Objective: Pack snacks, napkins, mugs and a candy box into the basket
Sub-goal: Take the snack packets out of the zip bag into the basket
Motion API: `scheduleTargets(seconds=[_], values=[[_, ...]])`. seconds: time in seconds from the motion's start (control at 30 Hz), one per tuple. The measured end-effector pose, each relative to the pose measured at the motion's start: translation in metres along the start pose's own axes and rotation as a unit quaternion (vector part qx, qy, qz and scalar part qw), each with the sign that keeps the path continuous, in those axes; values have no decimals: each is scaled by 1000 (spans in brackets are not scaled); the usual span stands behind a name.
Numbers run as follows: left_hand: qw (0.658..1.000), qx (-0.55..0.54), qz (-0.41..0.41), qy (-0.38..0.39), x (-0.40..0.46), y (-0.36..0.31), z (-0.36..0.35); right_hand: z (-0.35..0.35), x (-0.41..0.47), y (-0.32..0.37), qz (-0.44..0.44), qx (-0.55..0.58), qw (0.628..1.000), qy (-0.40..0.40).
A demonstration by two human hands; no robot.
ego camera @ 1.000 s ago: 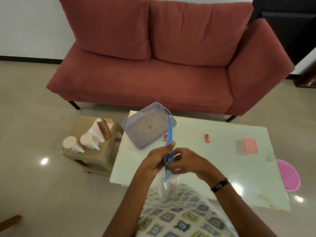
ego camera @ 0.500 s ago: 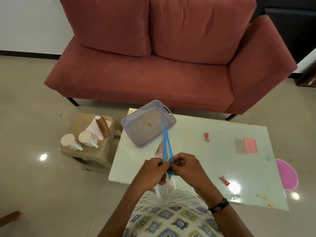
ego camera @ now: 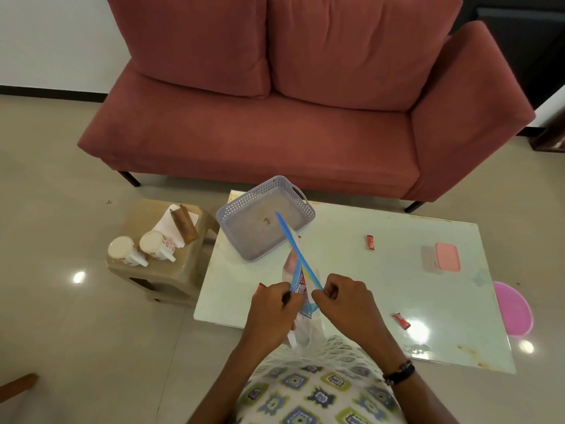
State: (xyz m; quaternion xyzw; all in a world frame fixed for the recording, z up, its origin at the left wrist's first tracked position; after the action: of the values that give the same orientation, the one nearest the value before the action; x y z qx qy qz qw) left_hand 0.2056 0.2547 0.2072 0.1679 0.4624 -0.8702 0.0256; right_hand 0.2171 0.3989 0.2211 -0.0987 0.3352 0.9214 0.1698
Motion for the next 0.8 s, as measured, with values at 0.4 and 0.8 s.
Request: scheduleTargets(seconds=[0.4, 0.8], values=[[997, 46, 11, 55, 2, -1, 1, -7, 13, 29, 139, -111, 983, 45], [996, 85, -34, -17, 30, 5, 15, 27, 10, -7, 14, -112, 993, -45]])
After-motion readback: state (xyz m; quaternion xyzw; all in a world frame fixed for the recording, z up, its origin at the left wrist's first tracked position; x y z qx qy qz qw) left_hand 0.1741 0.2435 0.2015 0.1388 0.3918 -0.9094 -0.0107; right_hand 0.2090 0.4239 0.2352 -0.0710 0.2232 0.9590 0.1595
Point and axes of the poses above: each hand's wrist, its own x-axis towards the middle knuckle, its own z-axis out of the back of the hand, y = z × x, the point moved 4 cm from there along x, towards the middle knuckle, and after that the axes turned 5 degrees about -y, right-handed, at the moved point
